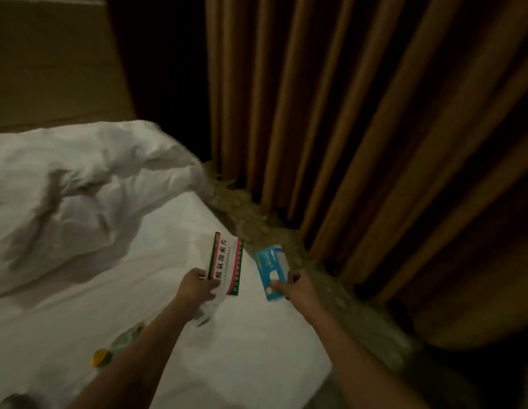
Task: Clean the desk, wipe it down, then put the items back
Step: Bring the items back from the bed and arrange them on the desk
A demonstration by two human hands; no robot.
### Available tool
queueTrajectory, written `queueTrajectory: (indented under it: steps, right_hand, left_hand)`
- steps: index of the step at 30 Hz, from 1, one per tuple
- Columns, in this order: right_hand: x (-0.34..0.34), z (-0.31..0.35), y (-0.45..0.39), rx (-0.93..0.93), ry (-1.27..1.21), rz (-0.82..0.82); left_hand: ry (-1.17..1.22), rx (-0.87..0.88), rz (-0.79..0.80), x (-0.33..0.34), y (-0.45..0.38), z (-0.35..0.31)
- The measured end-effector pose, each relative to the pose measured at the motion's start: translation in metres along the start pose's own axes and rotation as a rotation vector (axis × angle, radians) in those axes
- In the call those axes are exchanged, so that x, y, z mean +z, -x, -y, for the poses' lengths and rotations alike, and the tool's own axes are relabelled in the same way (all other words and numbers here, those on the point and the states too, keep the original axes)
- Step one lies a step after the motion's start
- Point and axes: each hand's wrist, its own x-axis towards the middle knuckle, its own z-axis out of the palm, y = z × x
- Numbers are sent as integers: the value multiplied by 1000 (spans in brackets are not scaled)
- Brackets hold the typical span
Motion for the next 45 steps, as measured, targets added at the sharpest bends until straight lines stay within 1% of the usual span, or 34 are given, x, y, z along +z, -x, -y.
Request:
queueTrajectory:
  steps: [2,6,10,14,18,20,25,29,32,36,41,45]
  right_hand:
    - [-30,-8,18,45,-48,-114]
    - [-91,-36,64,132,-123,-273]
    - [-150,-79,119,236,-149,-441]
    - [-204,-113,185,287,-201,-659]
    - [-259,-153,249,308,-343,-815]
    - [-287,-173,285,325,-379,-895]
    - [-358,-228,388,374,-366,-1081]
    - [-406,-264,476,404,-362,-1216]
    - [-432,-293,539,439,-389,-1343]
    - [-455,-335,611,470,-485,-1488]
    - [-484,-380,668,483,-618,-1637]
    - [-512,-426,699,560,-728,-1727]
  left_hand:
    - [-28,34,108,27,9,-7]
    - [-75,101,352,89,36,-10]
    - [-154,129,600,158,85,-1]
    - [-306,185,797,228,139,10]
    - [-458,286,917,301,210,18]
    - [-493,311,982,337,252,27]
    - [-551,321,1132,421,362,78]
    - [-605,334,1294,474,451,127]
    - [-675,366,1419,507,514,161]
    - [-762,409,1587,534,603,203]
    - [-892,459,1704,572,698,246]
    - [-1015,507,1779,624,761,287]
